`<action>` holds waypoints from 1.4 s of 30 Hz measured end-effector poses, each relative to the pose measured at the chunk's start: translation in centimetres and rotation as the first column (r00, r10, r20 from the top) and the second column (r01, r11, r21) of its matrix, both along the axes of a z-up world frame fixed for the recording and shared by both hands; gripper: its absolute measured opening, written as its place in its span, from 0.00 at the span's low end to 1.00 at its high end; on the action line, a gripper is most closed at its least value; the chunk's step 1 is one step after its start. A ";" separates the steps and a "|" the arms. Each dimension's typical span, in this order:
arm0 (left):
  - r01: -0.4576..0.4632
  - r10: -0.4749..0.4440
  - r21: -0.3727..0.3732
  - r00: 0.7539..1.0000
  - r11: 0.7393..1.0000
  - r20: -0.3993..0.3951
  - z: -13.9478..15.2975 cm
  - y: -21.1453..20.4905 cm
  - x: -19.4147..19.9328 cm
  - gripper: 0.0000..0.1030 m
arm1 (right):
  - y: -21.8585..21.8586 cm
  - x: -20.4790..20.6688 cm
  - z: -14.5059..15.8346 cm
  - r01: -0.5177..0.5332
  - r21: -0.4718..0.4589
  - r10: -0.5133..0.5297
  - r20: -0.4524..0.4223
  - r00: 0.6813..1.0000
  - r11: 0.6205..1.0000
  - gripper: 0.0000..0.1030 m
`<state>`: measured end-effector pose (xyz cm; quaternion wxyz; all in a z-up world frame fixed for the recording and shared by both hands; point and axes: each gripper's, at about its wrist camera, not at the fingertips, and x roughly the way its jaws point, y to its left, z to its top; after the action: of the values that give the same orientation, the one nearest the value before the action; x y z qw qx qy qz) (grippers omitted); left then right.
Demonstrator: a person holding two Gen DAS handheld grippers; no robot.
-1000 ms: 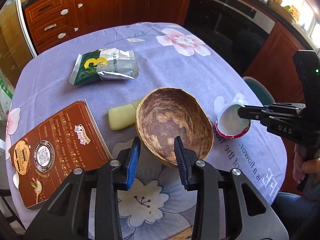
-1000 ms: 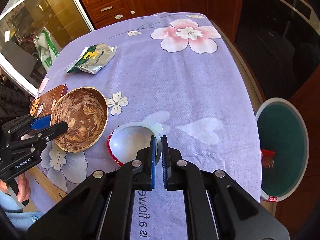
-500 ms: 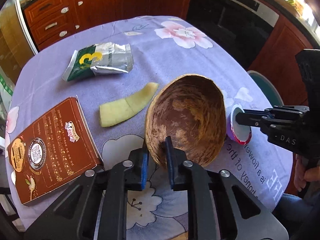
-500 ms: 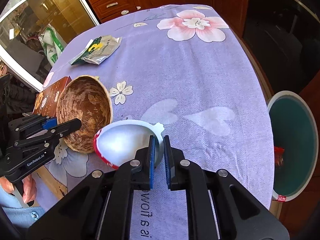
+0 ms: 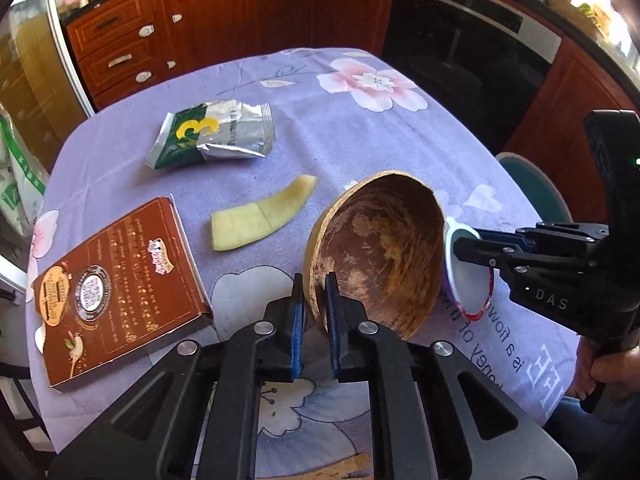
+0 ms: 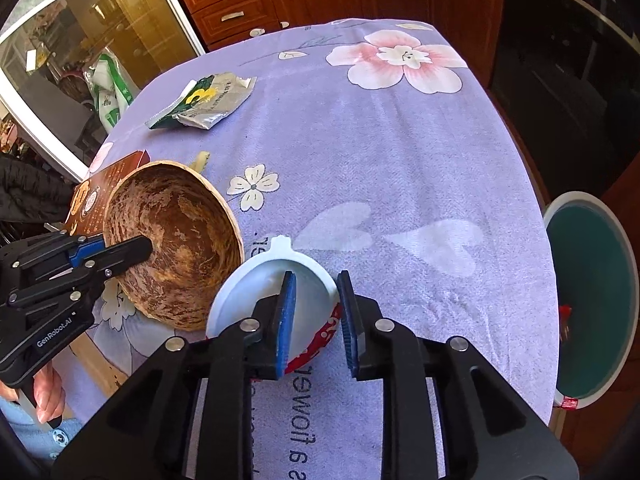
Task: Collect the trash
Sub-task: 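Carry the coconut bowl and white lid in both grippers over the teal bin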
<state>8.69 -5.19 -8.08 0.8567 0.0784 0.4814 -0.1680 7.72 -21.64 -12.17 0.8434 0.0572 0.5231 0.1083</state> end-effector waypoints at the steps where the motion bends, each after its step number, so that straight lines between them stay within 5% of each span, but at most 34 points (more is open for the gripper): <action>1: -0.009 0.009 0.000 1.000 1.000 0.006 0.2 0.2 -0.1 0.08 | -0.2 -0.2 0.1 0.000 0.010 0.000 0.001 1.000 1.000 0.08; 16: 0.009 -0.010 0.017 0.998 1.000 0.068 3.4 -2.9 -1.1 0.07 | -6.1 -3.0 4.8 0.151 0.035 -0.154 0.115 0.981 0.988 0.05; 30: 0.147 -0.144 -0.013 0.980 0.989 0.136 7.4 -9.0 -0.8 0.07 | -15.4 -6.9 8.7 0.350 0.055 -0.353 0.224 0.908 0.935 0.05; 42: 0.379 -0.379 0.014 0.922 0.925 0.079 5.1 -23.3 -0.8 0.07 | -24.7 -10.3 7.4 0.524 0.052 -0.522 0.218 0.825 0.850 0.05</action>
<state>7.92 -28.46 -2.95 0.8268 0.1762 0.4221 -0.3274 -2.58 -46.30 -4.72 0.8946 0.1814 0.3894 -0.1234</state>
